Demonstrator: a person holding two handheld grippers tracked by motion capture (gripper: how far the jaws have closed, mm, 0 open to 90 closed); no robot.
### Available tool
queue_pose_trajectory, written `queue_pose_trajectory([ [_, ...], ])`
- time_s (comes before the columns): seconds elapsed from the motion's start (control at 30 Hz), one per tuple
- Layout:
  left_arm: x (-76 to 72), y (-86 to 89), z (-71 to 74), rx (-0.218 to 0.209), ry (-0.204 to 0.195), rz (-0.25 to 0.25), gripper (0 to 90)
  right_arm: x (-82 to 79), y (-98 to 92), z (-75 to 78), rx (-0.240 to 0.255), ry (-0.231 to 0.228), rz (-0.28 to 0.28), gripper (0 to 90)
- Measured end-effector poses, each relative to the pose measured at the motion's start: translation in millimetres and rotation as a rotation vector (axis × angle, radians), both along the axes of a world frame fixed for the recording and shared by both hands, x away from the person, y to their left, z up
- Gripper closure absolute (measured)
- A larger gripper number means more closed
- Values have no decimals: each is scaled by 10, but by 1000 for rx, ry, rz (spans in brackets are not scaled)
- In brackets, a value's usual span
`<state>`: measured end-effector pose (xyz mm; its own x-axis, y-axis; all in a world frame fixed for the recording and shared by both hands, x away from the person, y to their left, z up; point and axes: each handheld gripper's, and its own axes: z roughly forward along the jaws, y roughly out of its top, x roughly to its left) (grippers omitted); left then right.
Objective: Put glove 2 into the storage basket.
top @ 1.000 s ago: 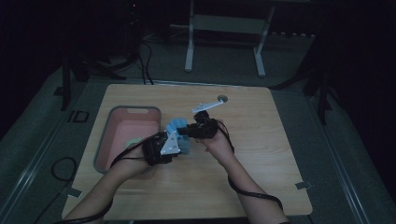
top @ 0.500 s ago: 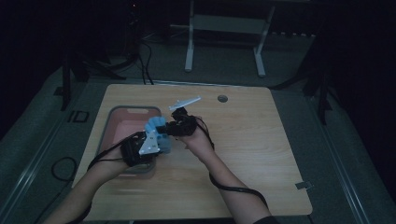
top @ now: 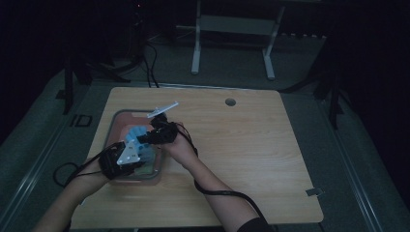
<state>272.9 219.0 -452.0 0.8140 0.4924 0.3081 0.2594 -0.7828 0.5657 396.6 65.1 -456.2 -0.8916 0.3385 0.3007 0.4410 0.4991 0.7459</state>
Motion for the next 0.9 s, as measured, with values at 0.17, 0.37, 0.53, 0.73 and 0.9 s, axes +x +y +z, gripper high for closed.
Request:
queue_pose_trajectory([
  [0.17, 48, 10, -105, 5, 31, 8, 767, 24, 68, -109, -21, -4, -3, 782],
  [0.37, 147, -21, -273, 10, 71, 12, 766, 93, 80, -290, -75, 34, -29, 780],
  [0.53, 209, 19, -374, 30, 98, 20, 764, 144, 113, -409, -97, 57, -43, 775],
  [0.73, 251, 15, -416, 46, 124, 20, 761, 130, 175, -394, -138, 29, -46, 765],
  [0.9, 291, 17, -410, 40, 161, 31, 706, 135, 175, -394, -143, 38, -49, 628],
])
